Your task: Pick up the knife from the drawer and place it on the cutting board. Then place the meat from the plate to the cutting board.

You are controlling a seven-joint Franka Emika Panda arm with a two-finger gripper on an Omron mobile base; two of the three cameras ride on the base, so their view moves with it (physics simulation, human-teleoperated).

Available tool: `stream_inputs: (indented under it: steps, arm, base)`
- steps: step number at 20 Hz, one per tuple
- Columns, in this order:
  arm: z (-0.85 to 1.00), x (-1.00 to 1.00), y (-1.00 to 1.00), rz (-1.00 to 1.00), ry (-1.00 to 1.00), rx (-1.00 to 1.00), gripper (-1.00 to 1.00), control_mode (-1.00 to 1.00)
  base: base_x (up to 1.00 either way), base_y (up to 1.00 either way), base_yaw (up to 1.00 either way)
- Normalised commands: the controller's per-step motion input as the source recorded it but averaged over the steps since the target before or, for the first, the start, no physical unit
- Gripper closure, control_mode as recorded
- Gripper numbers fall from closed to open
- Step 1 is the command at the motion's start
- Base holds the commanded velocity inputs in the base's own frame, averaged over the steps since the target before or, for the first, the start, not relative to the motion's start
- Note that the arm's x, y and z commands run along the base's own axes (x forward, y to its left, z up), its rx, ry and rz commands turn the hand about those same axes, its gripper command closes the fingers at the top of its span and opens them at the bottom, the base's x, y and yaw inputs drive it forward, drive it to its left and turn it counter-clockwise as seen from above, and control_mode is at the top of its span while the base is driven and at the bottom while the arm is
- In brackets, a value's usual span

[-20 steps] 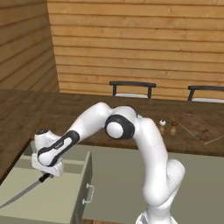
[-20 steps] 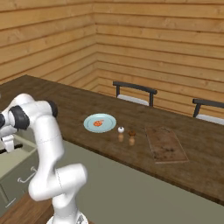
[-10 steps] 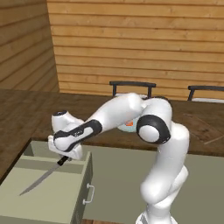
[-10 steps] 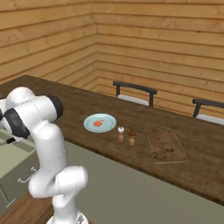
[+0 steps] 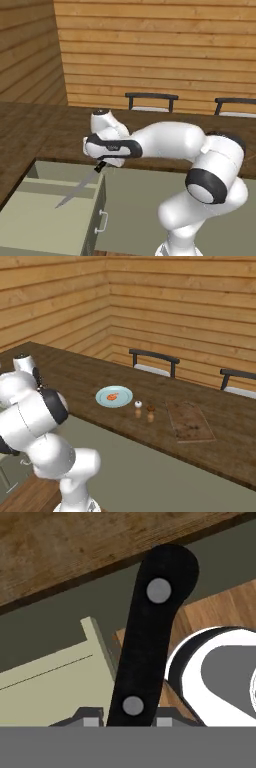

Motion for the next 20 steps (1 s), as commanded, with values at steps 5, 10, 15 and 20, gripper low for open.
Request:
stream_inputs:
  steps: [5, 10, 15, 20]
  arm:
    - [0.55, 0.45, -1.00, -0.22, 0.01, 0.00, 1.00, -1.00]
    - [0.37, 0.49, -1.00, -0.29, 0.04, 0.00, 1.00, -1.00]
    - [0.00, 0.37, -1.00, -0.37, 0.05, 0.00, 1.00, -1.00]
    - [0.09, 0.29, -1.00, -0.43, 0.13, 0.01, 1.00, -1.00]
  base:
    - [0.00, 0.00, 0.00]
    - [0.00, 0.00, 0.00]
    - [0.00, 0.00, 0.00]
    - [0.00, 0.00, 0.00]
